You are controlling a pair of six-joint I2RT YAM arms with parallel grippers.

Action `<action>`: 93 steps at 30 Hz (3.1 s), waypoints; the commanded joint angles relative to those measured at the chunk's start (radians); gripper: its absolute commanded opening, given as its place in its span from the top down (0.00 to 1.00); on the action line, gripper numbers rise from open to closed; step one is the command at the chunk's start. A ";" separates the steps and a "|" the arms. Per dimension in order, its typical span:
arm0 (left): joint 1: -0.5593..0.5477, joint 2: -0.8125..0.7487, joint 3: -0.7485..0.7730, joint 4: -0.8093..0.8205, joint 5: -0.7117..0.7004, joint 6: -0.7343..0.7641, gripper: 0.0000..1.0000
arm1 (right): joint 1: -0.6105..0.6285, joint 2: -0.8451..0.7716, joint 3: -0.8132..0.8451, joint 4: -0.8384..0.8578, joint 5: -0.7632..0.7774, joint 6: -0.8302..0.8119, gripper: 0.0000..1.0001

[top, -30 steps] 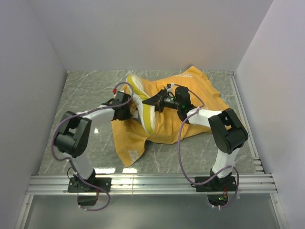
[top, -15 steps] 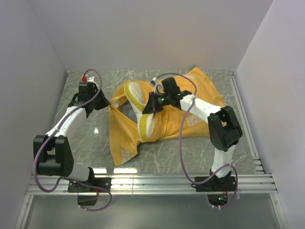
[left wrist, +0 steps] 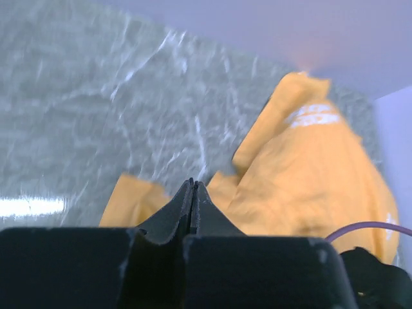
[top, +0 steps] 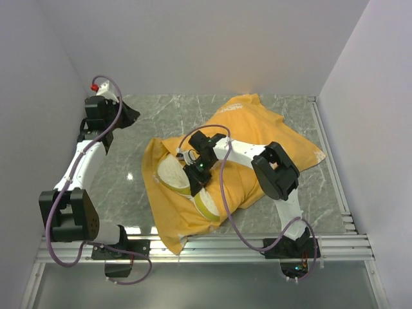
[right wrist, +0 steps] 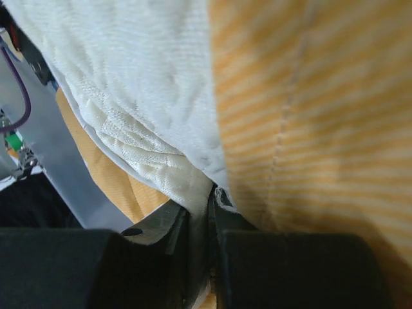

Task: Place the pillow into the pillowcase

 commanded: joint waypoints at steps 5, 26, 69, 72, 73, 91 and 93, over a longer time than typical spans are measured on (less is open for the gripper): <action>0.006 -0.138 -0.033 0.026 0.138 0.034 1.00 | -0.067 0.066 0.040 -0.168 0.110 0.002 1.00; -0.005 -0.145 -0.418 -0.224 0.355 0.042 0.42 | -0.110 0.101 0.058 -0.089 -0.097 0.143 1.00; -0.217 -0.015 -0.208 -0.249 -0.097 0.106 1.00 | -0.188 0.035 -0.015 -0.038 0.214 0.135 1.00; -0.117 -0.083 -0.142 -0.264 -0.049 0.139 1.00 | -0.202 0.020 -0.095 -0.034 0.291 0.102 1.00; -0.104 -0.098 -0.127 -0.266 -0.022 0.147 1.00 | -0.200 0.022 -0.107 -0.043 0.296 0.091 1.00; -0.143 -0.270 -0.016 -0.134 0.349 0.199 1.00 | -0.116 0.236 0.170 -0.339 0.297 -0.111 1.00; -0.175 -0.241 0.034 -0.201 0.429 0.250 1.00 | -0.117 0.238 0.172 -0.314 0.296 -0.090 1.00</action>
